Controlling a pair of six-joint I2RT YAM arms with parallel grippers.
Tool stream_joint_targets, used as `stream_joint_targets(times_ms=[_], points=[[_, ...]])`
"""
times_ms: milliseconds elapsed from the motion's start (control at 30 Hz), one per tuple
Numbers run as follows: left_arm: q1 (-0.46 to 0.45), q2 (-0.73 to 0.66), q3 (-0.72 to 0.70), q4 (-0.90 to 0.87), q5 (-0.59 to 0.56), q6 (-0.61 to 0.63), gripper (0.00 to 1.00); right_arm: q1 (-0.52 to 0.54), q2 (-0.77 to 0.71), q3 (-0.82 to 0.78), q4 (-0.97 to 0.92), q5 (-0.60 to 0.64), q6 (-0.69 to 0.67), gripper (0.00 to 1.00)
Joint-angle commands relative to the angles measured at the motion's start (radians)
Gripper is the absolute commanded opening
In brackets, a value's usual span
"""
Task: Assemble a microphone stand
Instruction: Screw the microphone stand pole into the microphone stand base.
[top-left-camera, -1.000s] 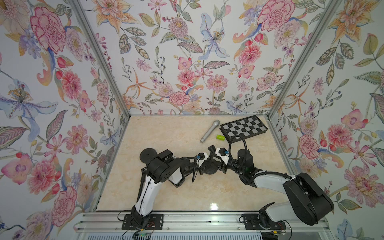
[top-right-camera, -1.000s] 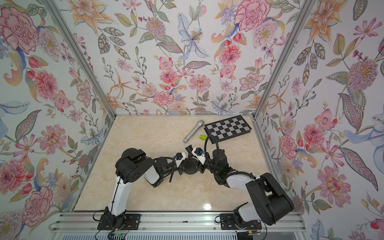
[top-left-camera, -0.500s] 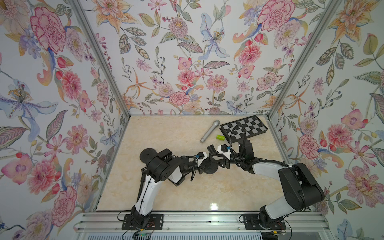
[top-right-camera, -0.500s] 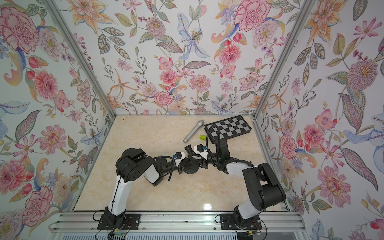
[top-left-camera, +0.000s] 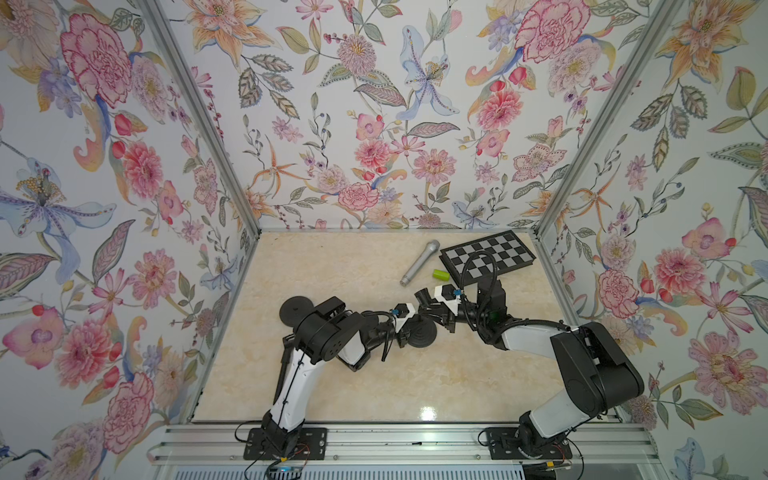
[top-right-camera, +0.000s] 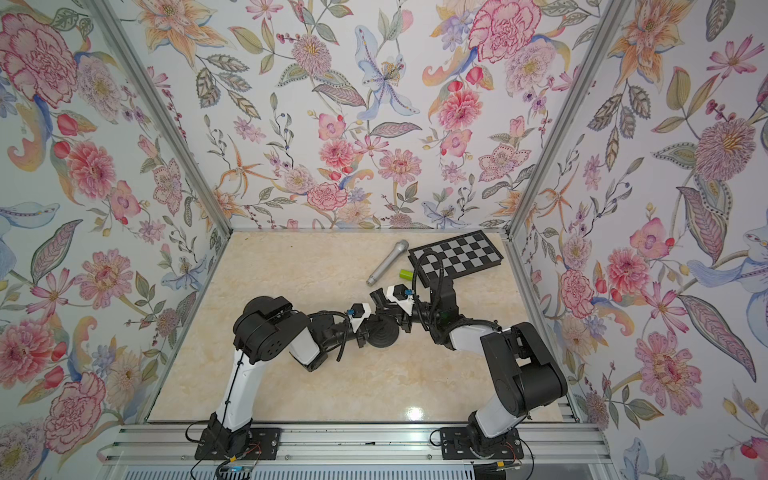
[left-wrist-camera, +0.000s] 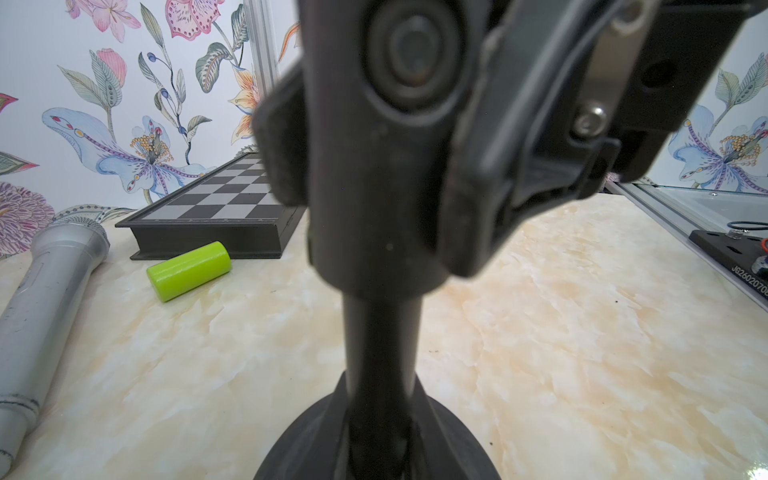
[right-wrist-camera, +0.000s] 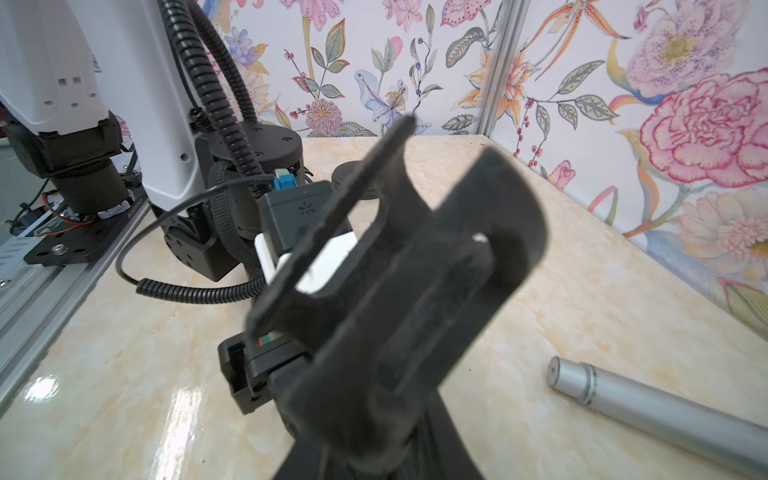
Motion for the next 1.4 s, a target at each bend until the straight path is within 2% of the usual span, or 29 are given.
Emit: stream_joint_targets(times_ms=[0,67,133,233,300,333,433,500,567,667,733,833,900,1000,1167,1267,1367], points=[[0.006,0.052,-0.001,0.240,-0.025,0.007,0.22,0.066,-0.019,-0.105,0.125,0.234,0.069,0.12],[0.007,0.054,-0.001,0.240,-0.044,0.007,0.24,0.101,-0.028,-0.172,0.225,0.406,0.158,0.10],[0.005,0.054,-0.003,0.240,-0.078,-0.018,0.28,0.159,-0.033,-0.265,0.372,0.645,0.310,0.07],[-0.001,0.062,-0.005,0.240,-0.109,-0.018,0.33,0.294,-0.029,-0.359,0.477,0.984,0.446,0.00],[-0.006,0.064,-0.005,0.240,-0.118,-0.012,0.34,0.353,-0.017,-0.359,0.433,1.088,0.513,0.00],[-0.005,0.063,-0.006,0.240,-0.120,-0.016,0.34,0.379,-0.008,-0.348,0.410,1.099,0.513,0.00],[-0.009,0.068,-0.006,0.239,-0.128,-0.014,0.32,0.414,0.020,-0.335,0.420,1.063,0.498,0.00],[-0.010,0.071,-0.008,0.240,-0.126,-0.005,0.30,0.401,0.023,-0.338,0.451,0.990,0.466,0.08],[-0.010,0.074,-0.012,0.240,-0.132,-0.010,0.28,0.361,-0.004,-0.337,0.439,0.854,0.417,0.16],[-0.011,0.080,-0.014,0.240,-0.141,-0.007,0.27,0.278,-0.068,-0.293,0.306,0.583,0.310,0.31],[-0.012,0.086,-0.007,0.240,-0.144,-0.008,0.27,0.221,-0.102,-0.233,0.163,0.413,0.205,0.37],[-0.011,0.090,-0.008,0.240,-0.145,-0.025,0.27,0.171,-0.135,-0.145,-0.034,0.281,0.083,0.42],[-0.011,0.088,-0.007,0.240,-0.144,-0.011,0.26,0.141,-0.137,-0.115,-0.093,0.238,0.032,0.43],[-0.012,0.092,-0.004,0.240,-0.138,-0.009,0.26,0.089,-0.130,-0.082,-0.099,0.189,0.027,0.43],[-0.015,0.099,-0.001,0.240,-0.134,-0.005,0.26,0.051,-0.113,-0.040,-0.091,0.178,0.022,0.42],[-0.013,0.100,-0.003,0.240,-0.134,-0.014,0.26,0.047,-0.099,-0.032,-0.069,0.180,0.045,0.38],[-0.015,0.104,-0.003,0.240,-0.133,-0.005,0.27,0.050,-0.085,-0.067,0.036,0.204,0.113,0.28]])
